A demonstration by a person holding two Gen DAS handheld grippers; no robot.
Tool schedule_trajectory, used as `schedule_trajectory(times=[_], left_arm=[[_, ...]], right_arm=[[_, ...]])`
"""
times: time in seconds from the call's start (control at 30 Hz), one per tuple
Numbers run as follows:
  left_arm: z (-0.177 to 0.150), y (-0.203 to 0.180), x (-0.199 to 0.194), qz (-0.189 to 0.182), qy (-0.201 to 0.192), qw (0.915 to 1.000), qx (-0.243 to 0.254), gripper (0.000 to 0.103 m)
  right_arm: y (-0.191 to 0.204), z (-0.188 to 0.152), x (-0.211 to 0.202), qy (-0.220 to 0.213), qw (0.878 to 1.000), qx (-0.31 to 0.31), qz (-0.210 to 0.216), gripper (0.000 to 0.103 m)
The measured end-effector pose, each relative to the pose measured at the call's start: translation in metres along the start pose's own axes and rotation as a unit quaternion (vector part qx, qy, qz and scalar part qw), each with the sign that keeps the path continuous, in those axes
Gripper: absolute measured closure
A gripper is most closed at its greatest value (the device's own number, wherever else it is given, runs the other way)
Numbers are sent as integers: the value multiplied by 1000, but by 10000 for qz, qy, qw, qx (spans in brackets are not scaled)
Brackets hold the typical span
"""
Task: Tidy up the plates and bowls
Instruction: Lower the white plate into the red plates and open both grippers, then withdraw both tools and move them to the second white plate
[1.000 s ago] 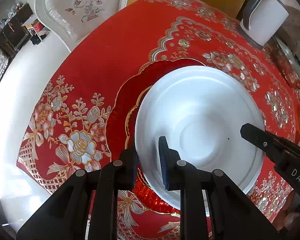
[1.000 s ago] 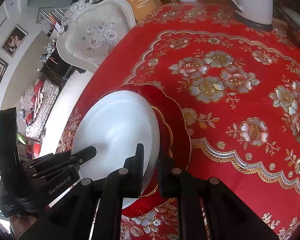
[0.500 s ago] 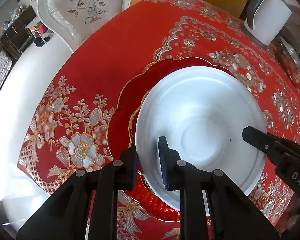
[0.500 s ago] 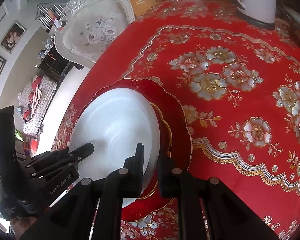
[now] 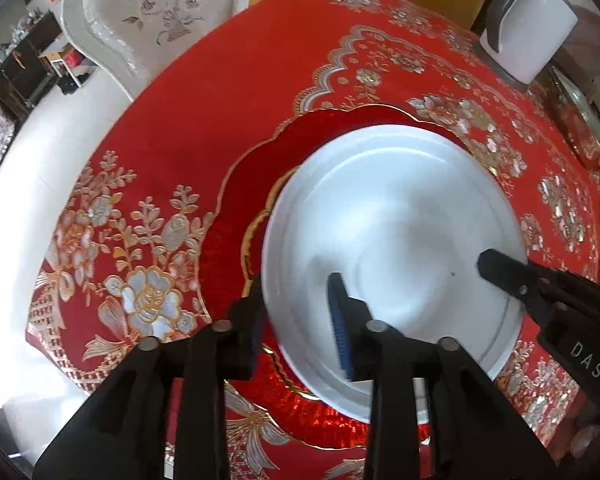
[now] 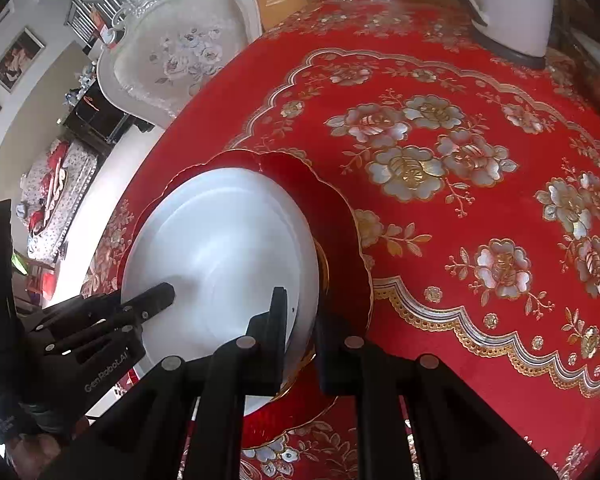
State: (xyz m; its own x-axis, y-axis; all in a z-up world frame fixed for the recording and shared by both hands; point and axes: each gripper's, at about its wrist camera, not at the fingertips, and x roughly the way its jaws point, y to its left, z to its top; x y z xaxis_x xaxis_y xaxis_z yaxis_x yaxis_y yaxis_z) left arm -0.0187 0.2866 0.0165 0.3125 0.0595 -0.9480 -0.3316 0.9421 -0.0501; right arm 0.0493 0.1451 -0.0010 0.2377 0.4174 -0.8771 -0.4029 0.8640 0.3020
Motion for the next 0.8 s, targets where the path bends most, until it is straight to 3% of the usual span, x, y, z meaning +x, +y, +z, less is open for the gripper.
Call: schedule_trajectory(times=[0.1, 0.17, 0.27, 0.57, 0.8], left_arm=[[0, -2, -3, 54, -59, 10000, 38, 66], [0, -2, -5, 64, -102, 9999, 57, 63], [-1, 0, -12, 139, -198, 9997, 56, 49], [4, 12, -48, 282, -736, 9969, -30, 49], [15, -9, -78, 60, -1107, 9938, 128, 49]], right_arm=[[1, 0, 0, -7, 10000, 11, 93, 68], [5, 0, -1, -14, 9999, -94, 84, 64], [10, 0, -5, -96, 9998, -184, -40, 63], [2, 1, -32, -441, 9990, -2, 54, 63], [-10, -3, -57, -731, 9970, 230, 134, 63]])
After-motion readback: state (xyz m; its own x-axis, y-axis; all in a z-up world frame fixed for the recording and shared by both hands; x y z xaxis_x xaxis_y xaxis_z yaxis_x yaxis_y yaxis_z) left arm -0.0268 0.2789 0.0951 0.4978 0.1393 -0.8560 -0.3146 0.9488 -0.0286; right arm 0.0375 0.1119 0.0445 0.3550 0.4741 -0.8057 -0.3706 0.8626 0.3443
